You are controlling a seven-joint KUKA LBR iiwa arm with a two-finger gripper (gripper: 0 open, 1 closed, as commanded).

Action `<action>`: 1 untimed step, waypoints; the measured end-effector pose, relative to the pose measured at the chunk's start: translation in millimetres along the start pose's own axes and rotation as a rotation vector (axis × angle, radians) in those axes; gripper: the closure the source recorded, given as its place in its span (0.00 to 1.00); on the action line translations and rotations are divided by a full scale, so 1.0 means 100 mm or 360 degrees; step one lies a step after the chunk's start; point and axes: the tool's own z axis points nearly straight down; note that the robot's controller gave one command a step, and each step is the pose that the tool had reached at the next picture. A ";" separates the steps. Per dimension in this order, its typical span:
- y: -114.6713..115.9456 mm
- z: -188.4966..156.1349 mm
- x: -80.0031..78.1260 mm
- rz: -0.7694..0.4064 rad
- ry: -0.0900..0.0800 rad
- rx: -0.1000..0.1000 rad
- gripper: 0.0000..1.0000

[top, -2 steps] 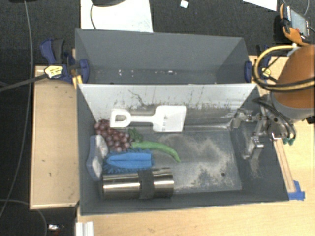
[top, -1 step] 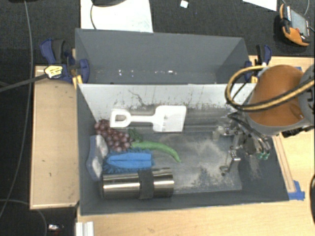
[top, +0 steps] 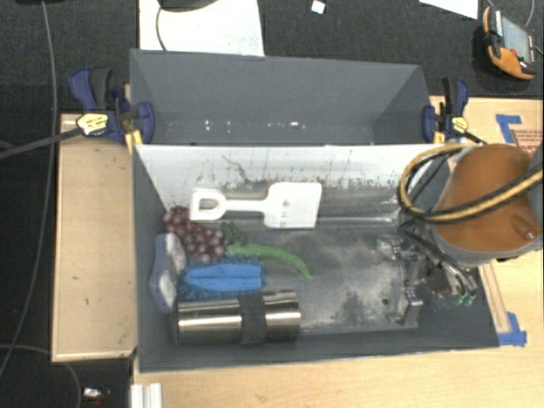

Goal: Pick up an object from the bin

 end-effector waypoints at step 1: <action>0.82 0.49 -0.52 0.0040 -0.0008 -0.0010 0.00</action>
Offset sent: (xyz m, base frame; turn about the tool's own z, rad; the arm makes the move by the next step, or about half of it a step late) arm 0.0305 -0.0399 -0.0300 0.0337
